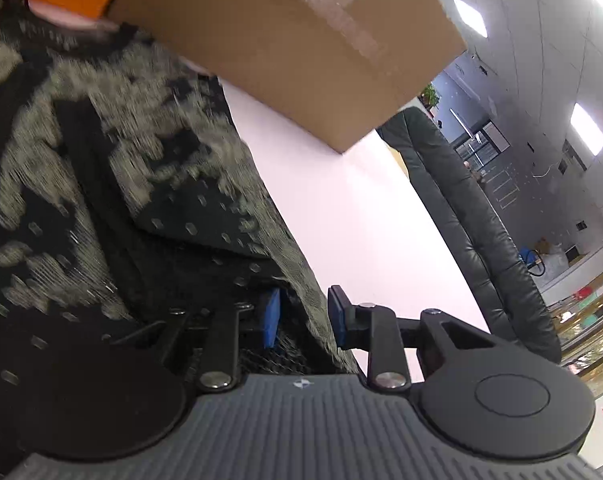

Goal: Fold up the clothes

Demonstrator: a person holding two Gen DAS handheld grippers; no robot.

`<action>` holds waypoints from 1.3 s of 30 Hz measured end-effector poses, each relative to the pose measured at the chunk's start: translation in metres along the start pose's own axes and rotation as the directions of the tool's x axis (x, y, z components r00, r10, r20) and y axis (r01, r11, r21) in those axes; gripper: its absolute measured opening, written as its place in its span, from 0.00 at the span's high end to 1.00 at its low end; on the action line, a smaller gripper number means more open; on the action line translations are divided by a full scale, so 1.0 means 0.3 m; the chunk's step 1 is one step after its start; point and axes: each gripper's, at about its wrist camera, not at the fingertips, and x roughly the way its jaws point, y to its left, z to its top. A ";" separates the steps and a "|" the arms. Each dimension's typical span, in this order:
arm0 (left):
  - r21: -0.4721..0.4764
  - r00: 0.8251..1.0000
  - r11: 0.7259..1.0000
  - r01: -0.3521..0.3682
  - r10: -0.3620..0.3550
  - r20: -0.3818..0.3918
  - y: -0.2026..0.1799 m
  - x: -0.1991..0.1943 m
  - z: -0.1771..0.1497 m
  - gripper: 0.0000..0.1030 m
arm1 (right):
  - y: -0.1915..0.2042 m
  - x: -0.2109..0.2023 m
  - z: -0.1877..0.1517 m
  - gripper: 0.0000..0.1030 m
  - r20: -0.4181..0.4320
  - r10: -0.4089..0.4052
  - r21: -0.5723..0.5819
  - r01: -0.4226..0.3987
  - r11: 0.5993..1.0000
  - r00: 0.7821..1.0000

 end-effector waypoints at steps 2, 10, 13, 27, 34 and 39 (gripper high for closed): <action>0.015 0.999 1.000 -0.022 0.022 0.024 0.008 -0.030 0.016 0.78 | 0.048 0.008 0.023 0.97 -0.033 0.061 -0.110 -0.065 0.992 0.998; -0.041 0.999 0.999 -0.036 0.037 0.019 0.098 -0.082 0.053 0.77 | 0.125 0.040 0.005 0.97 -0.165 0.189 -0.257 -0.227 0.940 0.968; -0.079 1.000 0.997 -0.016 0.017 0.008 0.113 -0.100 0.057 0.61 | 0.115 0.040 0.009 0.97 -0.165 0.190 -0.241 -0.226 0.944 0.968; -0.004 0.990 0.991 -0.133 0.133 -0.042 0.049 -0.093 0.005 0.28 | 0.069 0.034 0.001 0.97 -0.156 0.215 -0.165 -0.240 0.957 0.964; 0.066 0.990 0.989 -0.136 0.137 -0.019 0.054 -0.067 0.021 0.97 | 0.055 0.033 0.002 0.97 -0.149 0.223 -0.144 -0.244 0.959 0.963; 0.124 0.987 0.980 -0.158 0.153 0.046 0.040 -0.136 0.053 0.97 | 0.049 0.016 0.039 0.97 -0.134 0.240 -0.156 -0.260 0.953 0.961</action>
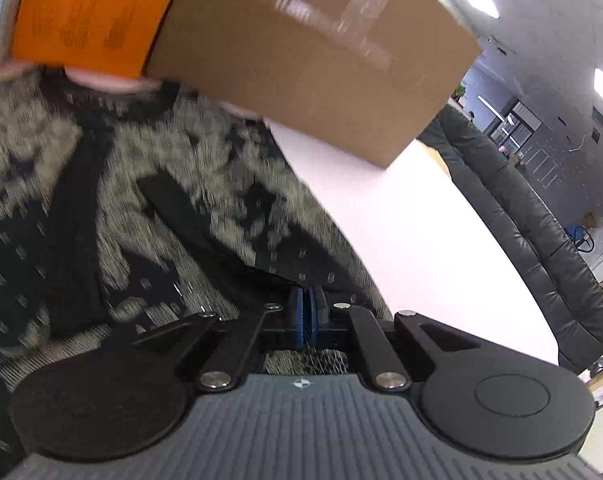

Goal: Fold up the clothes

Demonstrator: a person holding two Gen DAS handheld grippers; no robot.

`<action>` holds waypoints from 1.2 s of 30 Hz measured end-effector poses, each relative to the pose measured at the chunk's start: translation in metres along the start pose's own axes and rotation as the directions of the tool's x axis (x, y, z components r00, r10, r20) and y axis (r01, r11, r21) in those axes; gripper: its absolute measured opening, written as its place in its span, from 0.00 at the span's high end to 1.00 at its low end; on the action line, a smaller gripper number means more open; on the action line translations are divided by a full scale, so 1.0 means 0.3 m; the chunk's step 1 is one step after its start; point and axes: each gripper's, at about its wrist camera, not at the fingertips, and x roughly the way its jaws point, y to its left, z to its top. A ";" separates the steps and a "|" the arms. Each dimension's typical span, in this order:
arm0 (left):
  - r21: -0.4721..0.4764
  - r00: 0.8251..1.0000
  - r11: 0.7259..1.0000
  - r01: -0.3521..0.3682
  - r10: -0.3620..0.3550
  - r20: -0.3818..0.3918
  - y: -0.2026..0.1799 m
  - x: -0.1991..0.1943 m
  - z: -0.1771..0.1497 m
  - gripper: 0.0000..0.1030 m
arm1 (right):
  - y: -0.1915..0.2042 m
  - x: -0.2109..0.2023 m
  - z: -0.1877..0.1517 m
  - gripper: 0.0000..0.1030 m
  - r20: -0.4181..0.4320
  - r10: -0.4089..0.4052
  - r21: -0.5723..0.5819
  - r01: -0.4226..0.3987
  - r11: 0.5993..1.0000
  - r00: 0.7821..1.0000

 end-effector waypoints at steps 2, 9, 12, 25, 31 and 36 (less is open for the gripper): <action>0.011 0.999 1.000 -0.029 0.028 0.023 0.014 -0.033 0.019 0.97 | 0.009 0.001 0.009 0.97 -0.002 0.024 -0.015 -0.024 1.000 1.000; 0.000 0.992 0.992 -0.128 0.128 0.008 0.132 -0.066 0.030 0.97 | 0.037 0.021 0.012 0.97 -0.053 0.070 -0.051 -0.072 0.996 0.996; -0.021 0.991 0.991 -0.134 0.134 -0.020 0.177 -0.069 0.027 0.97 | 0.041 0.020 0.017 0.97 -0.070 0.073 -0.052 -0.077 0.996 0.995; 0.120 0.992 0.986 -0.118 0.113 0.046 0.102 -0.277 -0.071 0.30 | 0.055 -0.060 0.014 0.63 -0.099 0.207 0.009 -0.207 0.978 0.973; 0.310 0.981 0.938 -0.157 0.112 0.158 0.109 -0.547 -0.271 0.20 | -0.022 -0.158 -0.011 0.37 0.077 0.120 0.091 -0.126 0.988 0.990; 0.431 0.971 0.887 -0.167 0.070 0.230 0.154 -0.817 -0.481 0.20 | -0.059 -0.159 -0.088 0.37 0.086 -0.044 -0.041 0.047 0.998 0.995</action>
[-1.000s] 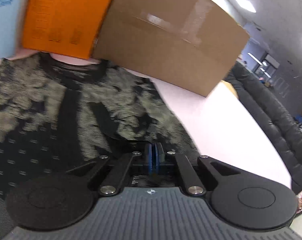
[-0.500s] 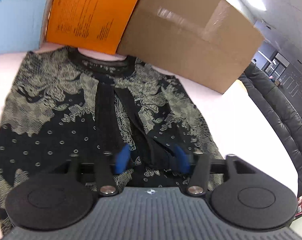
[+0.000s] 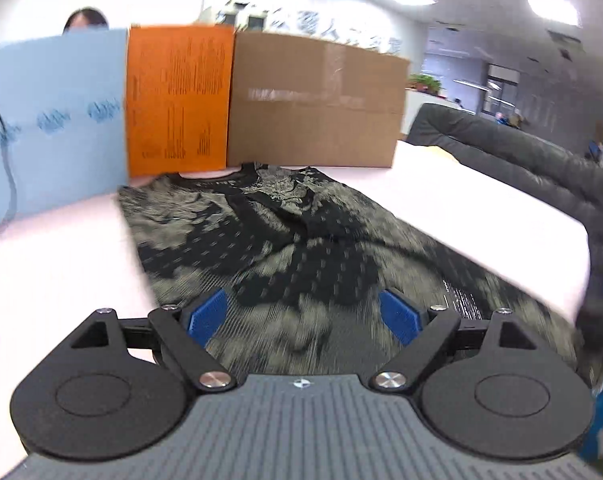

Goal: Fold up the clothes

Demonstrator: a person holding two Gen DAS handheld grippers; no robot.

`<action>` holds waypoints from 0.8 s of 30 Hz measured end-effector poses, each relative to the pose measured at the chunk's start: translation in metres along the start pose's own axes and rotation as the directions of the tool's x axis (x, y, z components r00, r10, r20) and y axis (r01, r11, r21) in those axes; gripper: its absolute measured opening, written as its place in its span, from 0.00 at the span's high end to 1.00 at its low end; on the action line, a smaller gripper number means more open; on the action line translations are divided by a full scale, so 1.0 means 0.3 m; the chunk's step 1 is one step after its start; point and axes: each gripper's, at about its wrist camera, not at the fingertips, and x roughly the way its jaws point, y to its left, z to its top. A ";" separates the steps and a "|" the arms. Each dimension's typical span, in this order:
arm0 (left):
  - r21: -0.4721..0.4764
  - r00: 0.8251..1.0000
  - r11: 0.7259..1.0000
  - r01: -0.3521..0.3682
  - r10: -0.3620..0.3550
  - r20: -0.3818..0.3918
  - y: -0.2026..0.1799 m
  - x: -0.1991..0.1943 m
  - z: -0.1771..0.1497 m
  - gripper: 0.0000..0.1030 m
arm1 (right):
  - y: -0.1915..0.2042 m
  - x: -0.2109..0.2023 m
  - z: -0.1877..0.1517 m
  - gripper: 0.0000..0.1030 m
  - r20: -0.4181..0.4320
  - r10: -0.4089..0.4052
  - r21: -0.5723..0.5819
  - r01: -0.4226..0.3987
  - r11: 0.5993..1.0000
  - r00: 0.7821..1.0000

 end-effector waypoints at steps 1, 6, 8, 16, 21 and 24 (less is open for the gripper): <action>0.045 1.000 0.999 0.000 -0.001 0.018 -0.009 -0.060 -0.035 0.20 | 0.007 0.006 -0.020 0.37 -0.010 -0.016 -0.055 0.016 0.998 1.000; 0.345 0.996 0.939 -0.007 -0.026 0.090 -0.096 -0.293 -0.217 0.19 | 0.046 0.041 -0.129 0.37 -0.017 -0.079 -0.312 0.070 0.947 0.997; 0.506 0.998 0.862 -0.010 -0.026 0.064 -0.157 -0.329 -0.288 0.19 | 0.058 0.054 -0.150 0.37 -0.004 -0.068 -0.354 0.062 0.933 0.998; 0.745 1.000 0.667 0.016 -0.015 -0.008 -0.275 -0.245 -0.416 0.19 | 0.128 0.097 -0.177 0.35 0.067 -0.004 -0.486 0.036 0.873 0.998; 0.701 0.998 0.713 0.016 -0.058 0.036 -0.256 -0.186 -0.399 0.19 | 0.154 0.106 -0.167 0.34 0.075 0.004 -0.509 0.035 0.860 0.997; 0.677 0.995 0.736 0.005 -0.069 0.069 -0.256 -0.182 -0.405 0.18 | 0.160 0.101 -0.156 0.31 0.075 0.001 -0.519 0.038 0.854 0.997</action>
